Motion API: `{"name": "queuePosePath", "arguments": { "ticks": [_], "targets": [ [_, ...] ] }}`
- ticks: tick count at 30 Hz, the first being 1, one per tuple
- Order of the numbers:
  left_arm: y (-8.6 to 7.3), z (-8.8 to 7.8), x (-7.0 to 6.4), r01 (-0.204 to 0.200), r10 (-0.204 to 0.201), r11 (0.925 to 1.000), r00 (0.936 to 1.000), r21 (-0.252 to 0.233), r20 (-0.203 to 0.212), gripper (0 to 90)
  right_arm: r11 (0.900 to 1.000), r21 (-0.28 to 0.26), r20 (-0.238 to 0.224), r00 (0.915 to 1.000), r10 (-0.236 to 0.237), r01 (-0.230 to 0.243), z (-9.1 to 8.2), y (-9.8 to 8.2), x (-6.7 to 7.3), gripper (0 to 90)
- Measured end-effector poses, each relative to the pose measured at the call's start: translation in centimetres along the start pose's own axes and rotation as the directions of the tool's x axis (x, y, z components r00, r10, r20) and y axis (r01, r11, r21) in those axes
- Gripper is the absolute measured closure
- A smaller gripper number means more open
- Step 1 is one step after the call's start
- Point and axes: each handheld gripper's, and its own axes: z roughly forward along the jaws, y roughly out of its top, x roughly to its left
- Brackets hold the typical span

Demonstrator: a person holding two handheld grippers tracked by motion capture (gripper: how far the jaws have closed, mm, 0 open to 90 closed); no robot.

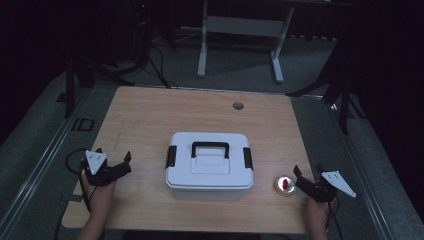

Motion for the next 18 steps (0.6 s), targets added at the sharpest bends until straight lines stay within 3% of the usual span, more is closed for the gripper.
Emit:
{"name": "queuePosePath", "arguments": {
  "ticks": [6,8,10,13,15,16,17,18],
  "targets": [
    [1.0,-0.5,0.1,0.002,-0.002,1.0000,0.9999,-0.009,-0.010,0.9,1.000,0.002,0.000,1.0000,-0.005,0.005,0.0,0.0,0.0,11.4],
    [1.4,-0.8,0.3,0.025,-0.025,0.9997,0.9997,0.000,0.005,1.0,1.000,0.002,0.001,1.0000,-0.004,0.004,0.0,0.0,0.0,11.4],
    [2.1,-0.9,0.5,0.013,-0.014,0.9976,0.9996,0.068,0.022,1.1,1.000,0.004,0.003,1.0000,-0.006,0.005,0.0,0.0,0.0,11.4],
    [2.6,-0.8,0.6,0.004,-0.009,0.9944,0.9991,0.105,0.042,1.4,1.000,0.007,0.005,1.0000,-0.006,0.006,0.0,0.0,0.1,11.4],
    [3.4,-0.6,0.7,-0.034,0.022,0.9865,0.9968,0.160,0.078,1.4,1.000,0.008,0.007,1.0000,-0.007,0.007,0.0,0.0,0.1,11.4],
    [3.4,-0.6,0.7,-0.034,0.022,0.9865,0.9968,0.160,0.078,1.4,1.000,0.009,0.007,0.9999,-0.008,0.008,0.0,0.0,0.1,11.4],
    [3.7,-0.5,0.7,-0.048,0.031,0.9825,0.9948,0.180,0.097,1.4,1.000,0.009,0.007,0.9999,-0.008,0.008,0.0,0.0,0.1,11.4],
    [4.2,-0.2,0.9,-0.064,0.032,0.9719,0.9892,0.227,0.143,1.4,1.000,0.010,0.008,0.9999,-0.009,0.009,0.0,0.0,0.1,11.4]
  ]
}}
